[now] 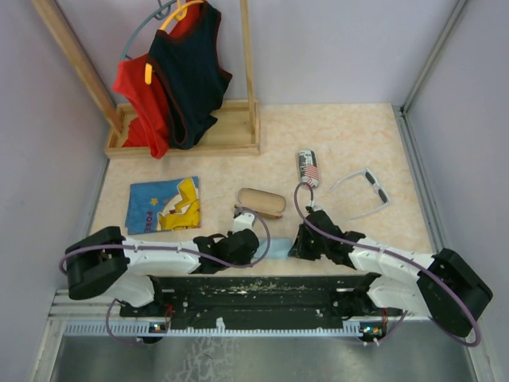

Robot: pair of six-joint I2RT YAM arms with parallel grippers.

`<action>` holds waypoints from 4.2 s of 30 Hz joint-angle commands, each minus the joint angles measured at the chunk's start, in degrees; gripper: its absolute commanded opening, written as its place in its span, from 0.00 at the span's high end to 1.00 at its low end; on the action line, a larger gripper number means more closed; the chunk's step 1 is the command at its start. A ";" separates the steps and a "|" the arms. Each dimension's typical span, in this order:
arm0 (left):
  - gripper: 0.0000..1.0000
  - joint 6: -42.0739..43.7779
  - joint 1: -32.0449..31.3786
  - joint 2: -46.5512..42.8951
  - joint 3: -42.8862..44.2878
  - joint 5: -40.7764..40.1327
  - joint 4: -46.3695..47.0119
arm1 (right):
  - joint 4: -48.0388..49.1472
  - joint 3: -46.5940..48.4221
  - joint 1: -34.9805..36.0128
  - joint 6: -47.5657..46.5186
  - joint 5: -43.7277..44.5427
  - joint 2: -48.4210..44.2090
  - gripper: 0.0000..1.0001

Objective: Organize the sunglasses
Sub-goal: Fold the glasses cleaning cloth at the center of the board, then adjust the sunglasses case at the center of the board.

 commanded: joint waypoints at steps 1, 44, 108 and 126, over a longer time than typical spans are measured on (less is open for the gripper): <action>0.79 -0.32 -0.22 -0.02 -0.18 -0.33 -0.82 | 1.28 -0.09 -0.59 -1.16 1.56 0.62 0.84; 0.54 5.06 8.50 -3.51 -0.80 0.98 2.79 | 0.04 10.01 -0.67 -17.14 14.24 -0.27 0.57; 0.53 0.61 10.17 -21.77 -6.01 -9.26 -6.75 | 17.33 27.11 -10.88 -25.36 12.91 28.84 0.59; 0.51 1.72 10.17 -19.63 -5.42 -5.52 -2.02 | 15.85 18.35 -10.95 -27.86 10.75 10.44 0.55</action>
